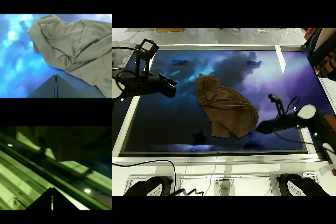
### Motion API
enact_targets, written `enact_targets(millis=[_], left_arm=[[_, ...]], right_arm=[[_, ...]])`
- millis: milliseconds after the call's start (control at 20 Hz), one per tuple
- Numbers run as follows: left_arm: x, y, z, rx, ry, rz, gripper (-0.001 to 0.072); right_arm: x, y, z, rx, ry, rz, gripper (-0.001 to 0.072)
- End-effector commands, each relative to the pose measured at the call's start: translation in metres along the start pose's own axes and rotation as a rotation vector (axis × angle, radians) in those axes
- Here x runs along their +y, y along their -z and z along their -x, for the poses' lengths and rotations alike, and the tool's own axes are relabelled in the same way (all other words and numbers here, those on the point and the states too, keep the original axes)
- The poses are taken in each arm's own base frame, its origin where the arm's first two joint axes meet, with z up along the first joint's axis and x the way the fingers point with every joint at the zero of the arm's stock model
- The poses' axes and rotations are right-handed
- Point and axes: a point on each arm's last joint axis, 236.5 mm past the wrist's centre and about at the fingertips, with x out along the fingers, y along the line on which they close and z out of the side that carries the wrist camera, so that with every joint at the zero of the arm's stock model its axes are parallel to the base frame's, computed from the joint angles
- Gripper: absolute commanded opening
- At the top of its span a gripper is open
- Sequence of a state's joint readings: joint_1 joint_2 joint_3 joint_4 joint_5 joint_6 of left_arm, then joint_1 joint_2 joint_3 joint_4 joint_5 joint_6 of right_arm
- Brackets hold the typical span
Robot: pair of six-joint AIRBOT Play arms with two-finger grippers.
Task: Fold the clothes and pants, and hang the long-sleeved shirts on hangers.
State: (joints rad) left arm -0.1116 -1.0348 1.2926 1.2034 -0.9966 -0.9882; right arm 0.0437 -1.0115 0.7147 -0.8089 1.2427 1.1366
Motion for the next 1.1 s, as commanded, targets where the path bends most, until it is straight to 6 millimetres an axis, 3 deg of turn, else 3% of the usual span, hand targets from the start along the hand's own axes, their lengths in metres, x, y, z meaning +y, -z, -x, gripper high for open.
enact_targets(millis=[0,100,150,250,350,500,650,800,950,1050], left_arm=[[0.001,0.0,0.0,0.0,-0.002,0.0,0.0015],[0.001,0.0,0.0,0.0,-0.002,0.0,0.0015],[0.0,0.0,0.0,-0.001,-0.001,0.001,0.0015],[-0.001,-0.001,0.0,-0.005,0.007,0.007,0.0015],[-0.006,-0.005,0.0,-0.019,0.027,0.023,0.0015],[-0.01,-0.007,0.0,-0.03,0.044,0.036,0.0015],[-0.01,-0.007,0.0,-0.03,0.044,0.035,0.0015],[-0.01,-0.007,0.0,-0.03,0.044,0.035,0.0015],[-0.01,-0.007,0.001,-0.03,0.043,0.035,0.0015],[-0.01,-0.007,0.0,-0.03,0.044,0.035,0.0014]], right_arm=[[0.008,0.008,-0.03,-0.097,-0.147,-0.193,0.0043],[-0.012,0.009,-0.039,-0.136,-0.102,-0.328,0.03],[-0.02,0.01,-0.043,-0.145,-0.087,-0.377,0.0355],[-0.026,0.015,-0.051,-0.116,-0.088,-0.457,0.0359],[-0.027,0.022,-0.064,-0.066,-0.089,-0.515,0.0535],[-0.02,0.025,-0.089,-0.028,-0.108,-0.568,0.0528],[-0.025,0.012,-0.106,-0.081,-0.105,-0.645,0.0491],[-0.029,-0.002,-0.107,-0.112,-0.104,-0.662,0.037],[-0.028,-0.018,-0.106,-0.134,-0.11,-0.658,0.0366],[-0.033,-0.015,-0.111,-0.118,-0.101,-0.712,0.0366]])
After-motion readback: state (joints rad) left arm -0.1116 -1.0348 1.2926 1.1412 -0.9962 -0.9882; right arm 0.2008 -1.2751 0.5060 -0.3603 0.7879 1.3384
